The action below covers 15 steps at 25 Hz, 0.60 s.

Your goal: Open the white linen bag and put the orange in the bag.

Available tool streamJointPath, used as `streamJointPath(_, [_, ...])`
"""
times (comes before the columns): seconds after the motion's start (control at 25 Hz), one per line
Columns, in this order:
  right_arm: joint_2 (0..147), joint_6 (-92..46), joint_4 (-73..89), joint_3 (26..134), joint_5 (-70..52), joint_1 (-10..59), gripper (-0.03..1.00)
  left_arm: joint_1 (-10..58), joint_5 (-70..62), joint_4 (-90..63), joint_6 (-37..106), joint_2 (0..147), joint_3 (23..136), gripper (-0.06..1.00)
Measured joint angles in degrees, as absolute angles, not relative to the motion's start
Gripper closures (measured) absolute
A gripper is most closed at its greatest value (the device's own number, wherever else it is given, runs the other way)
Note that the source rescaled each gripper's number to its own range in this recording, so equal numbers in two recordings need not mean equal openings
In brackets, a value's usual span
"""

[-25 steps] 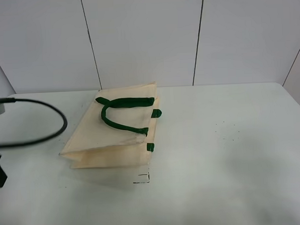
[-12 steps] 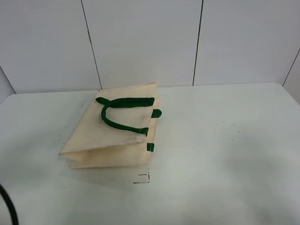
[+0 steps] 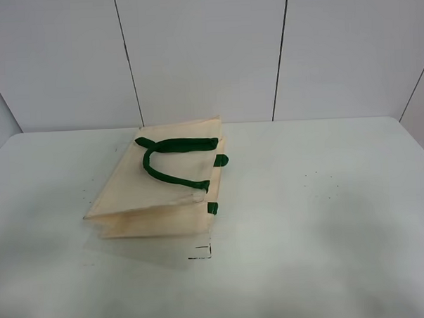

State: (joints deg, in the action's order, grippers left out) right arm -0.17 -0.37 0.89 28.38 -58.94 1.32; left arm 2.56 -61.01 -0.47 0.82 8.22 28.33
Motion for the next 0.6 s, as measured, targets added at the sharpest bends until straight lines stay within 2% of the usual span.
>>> streamJointPath(0.2, [-0.17,-0.37,0.89,28.38,-58.94,1.32,-0.03,0.51,-61.00,-0.47,0.82,4.84,28.33,0.01])
streamJointPath(0.6, [-0.17,-0.37,0.93,28.38,-58.94,1.32,-0.03,1.68,-61.07,-0.71,0.84,-0.35,28.27,0.01])
